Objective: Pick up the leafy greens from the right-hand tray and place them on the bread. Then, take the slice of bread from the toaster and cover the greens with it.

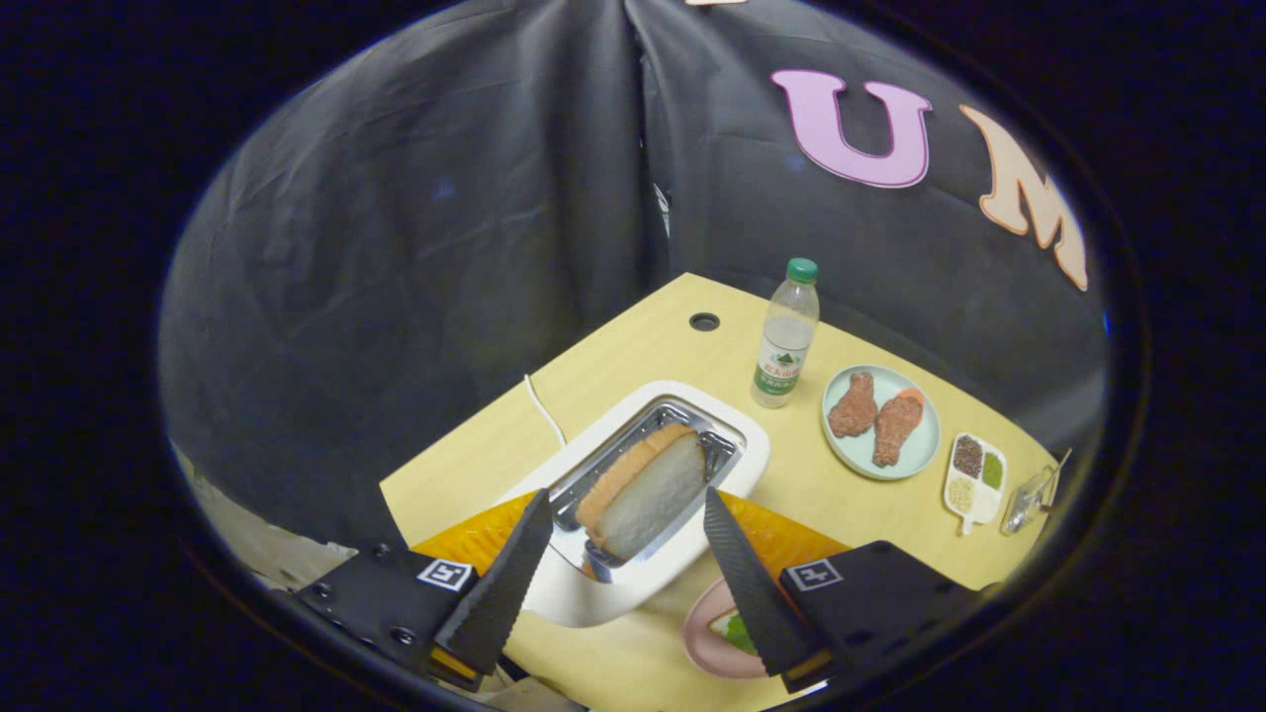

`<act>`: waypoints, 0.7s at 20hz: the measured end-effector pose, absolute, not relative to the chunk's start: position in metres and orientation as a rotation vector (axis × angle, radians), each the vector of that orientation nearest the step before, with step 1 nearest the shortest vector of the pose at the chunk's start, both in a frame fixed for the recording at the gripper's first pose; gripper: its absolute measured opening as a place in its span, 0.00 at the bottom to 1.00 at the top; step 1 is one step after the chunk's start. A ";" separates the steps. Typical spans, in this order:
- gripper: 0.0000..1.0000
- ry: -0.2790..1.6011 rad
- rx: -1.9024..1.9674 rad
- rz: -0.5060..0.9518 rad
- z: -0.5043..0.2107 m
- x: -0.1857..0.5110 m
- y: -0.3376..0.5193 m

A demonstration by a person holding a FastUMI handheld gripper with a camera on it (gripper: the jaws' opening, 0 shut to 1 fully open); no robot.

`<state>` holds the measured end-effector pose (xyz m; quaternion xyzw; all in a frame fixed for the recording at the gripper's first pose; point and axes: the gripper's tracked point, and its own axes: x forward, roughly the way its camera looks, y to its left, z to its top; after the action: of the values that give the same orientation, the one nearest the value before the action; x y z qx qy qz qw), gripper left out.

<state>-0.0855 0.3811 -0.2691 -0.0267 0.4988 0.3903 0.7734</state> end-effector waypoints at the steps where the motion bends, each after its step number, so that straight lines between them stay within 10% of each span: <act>1: 0.98 1.092 -0.042 0.826 -0.272 -0.084 0.384; 14: 0.36 1.220 0.006 0.664 -0.297 -0.080 0.386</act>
<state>-0.0803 0.3855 -0.2973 0.0028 0.5621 0.3058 0.7684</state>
